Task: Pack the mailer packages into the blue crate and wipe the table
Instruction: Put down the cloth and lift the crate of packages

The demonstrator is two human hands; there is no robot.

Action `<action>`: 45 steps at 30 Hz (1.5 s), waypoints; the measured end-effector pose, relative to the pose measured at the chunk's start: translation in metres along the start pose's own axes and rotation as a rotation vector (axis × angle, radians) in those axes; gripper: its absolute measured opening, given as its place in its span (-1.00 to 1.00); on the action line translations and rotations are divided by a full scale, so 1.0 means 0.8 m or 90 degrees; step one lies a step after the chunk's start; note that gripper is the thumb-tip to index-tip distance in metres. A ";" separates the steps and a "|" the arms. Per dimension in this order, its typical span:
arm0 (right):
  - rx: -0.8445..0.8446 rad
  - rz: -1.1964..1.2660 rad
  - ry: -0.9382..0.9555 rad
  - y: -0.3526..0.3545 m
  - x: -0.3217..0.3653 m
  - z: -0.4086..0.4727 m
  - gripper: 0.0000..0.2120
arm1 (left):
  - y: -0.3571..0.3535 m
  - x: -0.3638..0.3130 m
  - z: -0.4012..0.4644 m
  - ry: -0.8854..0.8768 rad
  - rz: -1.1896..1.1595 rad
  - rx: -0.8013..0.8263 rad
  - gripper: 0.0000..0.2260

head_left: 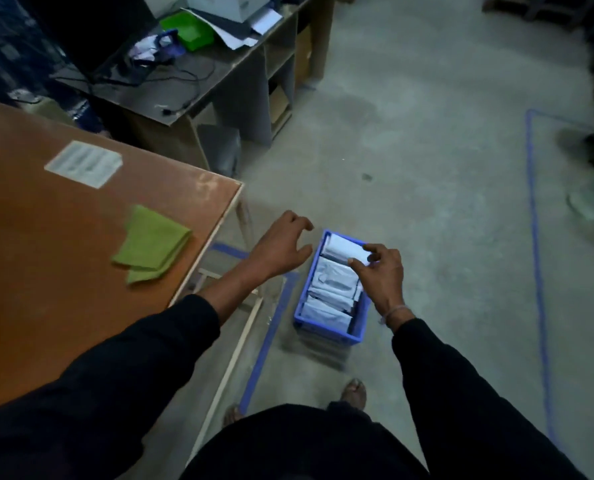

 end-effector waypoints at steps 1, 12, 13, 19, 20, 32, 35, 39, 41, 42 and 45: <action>0.004 -0.016 -0.030 0.020 -0.032 0.004 -0.60 | -0.028 -0.008 0.013 0.025 -0.003 0.037 -0.61; 0.130 -0.069 -0.164 0.076 -0.300 0.048 -0.50 | -0.265 0.021 0.128 0.246 -0.049 0.229 -0.38; 0.141 -0.072 -0.166 0.066 -0.320 0.054 -0.48 | -0.282 0.028 0.140 0.250 -0.045 0.238 -0.40; 0.226 -0.081 -0.209 -0.031 -0.437 0.087 -0.38 | -0.395 0.092 0.223 0.246 0.013 0.290 -0.41; 0.231 -0.077 -0.220 -0.052 -0.460 0.094 -0.37 | -0.419 0.107 0.243 0.246 0.025 0.304 -0.39; 0.324 -0.099 -0.289 -0.282 -0.730 0.152 -0.22 | -0.683 0.308 0.419 0.282 0.074 0.314 -0.26; 0.320 -0.106 -0.276 -0.320 -0.776 0.173 -0.23 | -0.717 0.341 0.451 0.282 0.063 0.280 -0.27; 0.278 -0.125 -0.276 -0.349 -0.806 0.194 -0.29 | -0.738 0.364 0.477 0.261 0.055 0.245 -0.30; 0.258 -0.139 -0.263 -0.353 -0.810 0.198 -0.32 | -0.744 0.368 0.482 0.253 0.052 0.239 -0.31; 0.253 -0.146 -0.254 -0.353 -0.811 0.199 -0.34 | -0.744 0.368 0.483 0.249 0.054 0.238 -0.30; 0.252 -0.151 -0.247 -0.350 -0.808 0.201 -0.33 | -0.743 0.370 0.486 0.237 0.046 0.251 -0.29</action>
Point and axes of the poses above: each hand's wrist, its own z-axis towards the middle knuckle, its own y-axis out of the back of the hand, x = y × z, the point moved 2 cm from there along z, towards the middle knuckle, and after that the axes turned 14 degrees about y, right-handed, at the moved point
